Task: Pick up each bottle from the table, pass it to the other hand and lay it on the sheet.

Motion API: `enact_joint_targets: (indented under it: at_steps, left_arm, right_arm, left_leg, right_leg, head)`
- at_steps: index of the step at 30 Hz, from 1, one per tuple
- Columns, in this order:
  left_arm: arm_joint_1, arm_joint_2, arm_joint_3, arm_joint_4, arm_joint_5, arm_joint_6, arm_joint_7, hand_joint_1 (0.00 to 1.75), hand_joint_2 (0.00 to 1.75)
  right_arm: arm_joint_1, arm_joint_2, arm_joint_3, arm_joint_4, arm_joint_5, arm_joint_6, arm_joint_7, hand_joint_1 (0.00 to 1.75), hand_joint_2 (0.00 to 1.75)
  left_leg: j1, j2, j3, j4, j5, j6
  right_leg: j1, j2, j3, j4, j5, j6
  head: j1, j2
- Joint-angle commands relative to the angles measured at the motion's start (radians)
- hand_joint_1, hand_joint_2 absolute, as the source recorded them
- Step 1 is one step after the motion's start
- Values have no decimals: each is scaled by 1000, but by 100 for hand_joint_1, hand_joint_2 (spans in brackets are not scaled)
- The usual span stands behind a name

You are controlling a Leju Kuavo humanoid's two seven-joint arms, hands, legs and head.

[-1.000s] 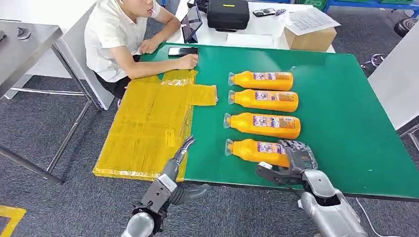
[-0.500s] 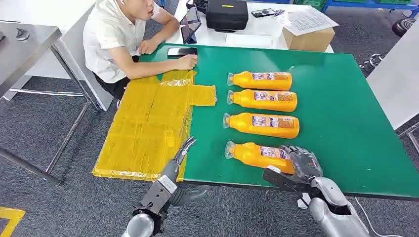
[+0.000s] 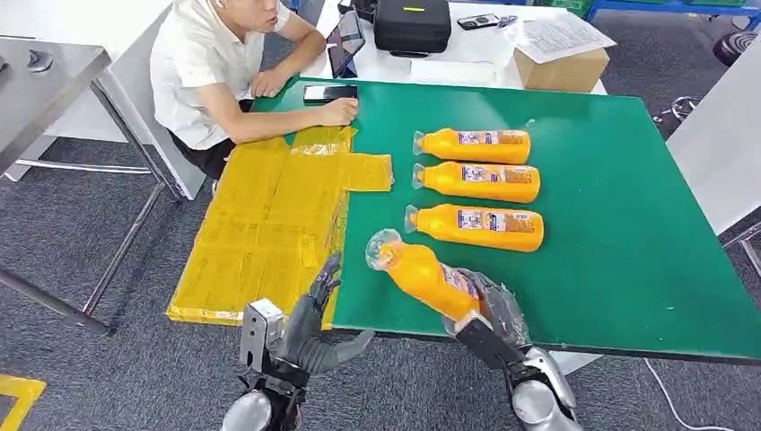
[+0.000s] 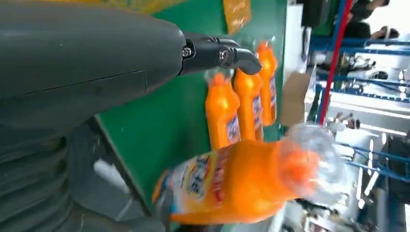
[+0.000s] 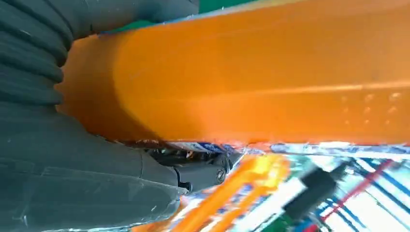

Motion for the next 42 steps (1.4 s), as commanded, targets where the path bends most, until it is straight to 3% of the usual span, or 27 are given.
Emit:
enact_joint_targets:
  at_steps: [1,6,12,17,19,36,41,42]
  left_arm:
    - [-39,39,-62,95,117,-49,30,0,175]
    - [-47,40,-72,101,142,-66,37,0,175]
    - [-111,28,-90,107,190,-111,29,0,175]
    - [-137,2,-69,69,135,-23,-19,0,175]
    - [-141,-12,-57,55,136,8,-25,0,175]
    - [-140,-26,-46,48,161,30,-25,0,175]
    - [-160,-48,-16,36,223,99,-48,0,175]
    - [-168,-49,-8,43,235,122,-41,0,175]
  right_arm:
    - [-38,58,47,-17,-52,19,-18,175,175]
    - [-48,59,66,-2,-64,41,-24,171,175]
    - [-172,102,201,160,-15,77,23,155,175]
    - [-191,125,272,232,29,59,42,161,175]
    - [-179,129,302,234,68,22,43,150,175]
    - [-164,126,322,217,43,41,24,150,175]
    - [-152,121,374,191,69,10,26,175,175]
    - [-150,120,388,184,74,1,27,173,175]
  left_leg:
    - [0,1,1,-1,0,-1]
    - [-1,0,0,-1,0,-2]
    - [0,5,-1,-1,0,-3]
    - [1,2,-2,0,1,-3]
    - [1,1,-2,0,1,-3]
    - [1,0,-5,0,1,-3]
    - [1,-1,-3,0,0,-4]
    - [1,-1,-5,0,1,-3]
  right_leg:
    - [0,2,0,-1,0,-1]
    - [-1,2,0,-1,0,-2]
    - [0,6,-2,0,1,-3]
    - [1,2,-3,0,1,-2]
    - [1,2,-3,0,1,-1]
    - [1,1,-5,0,0,-2]
    - [1,0,-3,0,-1,-3]
    - [1,0,-5,1,0,-2]
  head:
    - [0,0]
    - [0,0]
    - [0,0]
    - [0,0]
    - [0,0]
    - [0,0]
    - [0,0]
    - [0,0]
